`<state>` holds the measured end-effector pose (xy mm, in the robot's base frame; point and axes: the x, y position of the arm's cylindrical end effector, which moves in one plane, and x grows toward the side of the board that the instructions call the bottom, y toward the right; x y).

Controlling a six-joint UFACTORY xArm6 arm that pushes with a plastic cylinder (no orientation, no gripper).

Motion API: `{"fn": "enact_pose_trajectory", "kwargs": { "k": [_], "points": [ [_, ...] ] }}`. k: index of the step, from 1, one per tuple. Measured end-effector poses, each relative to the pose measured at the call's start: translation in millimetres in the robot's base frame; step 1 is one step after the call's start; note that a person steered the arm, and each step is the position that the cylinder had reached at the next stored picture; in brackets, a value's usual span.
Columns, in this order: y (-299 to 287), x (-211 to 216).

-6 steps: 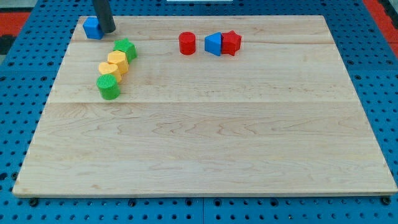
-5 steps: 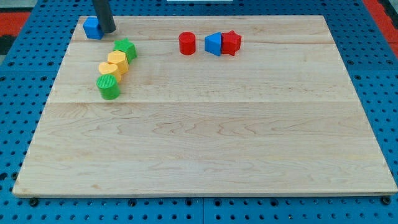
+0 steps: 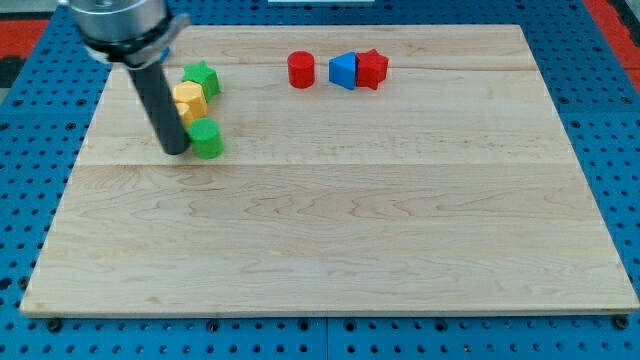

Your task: Move the green circle closer to the blue triangle

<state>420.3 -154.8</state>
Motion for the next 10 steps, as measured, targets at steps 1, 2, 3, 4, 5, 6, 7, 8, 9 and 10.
{"fn": "enact_pose_trajectory", "kwargs": {
  "k": [1,2,3,4,5,6,7,8,9,10],
  "points": [
    [29,4],
    [43,5],
    [44,-57],
    [65,-98],
    [65,-70],
    [103,-65],
    [157,-92],
    [169,-135],
    [185,-137],
    [198,-138]
  ]
}}
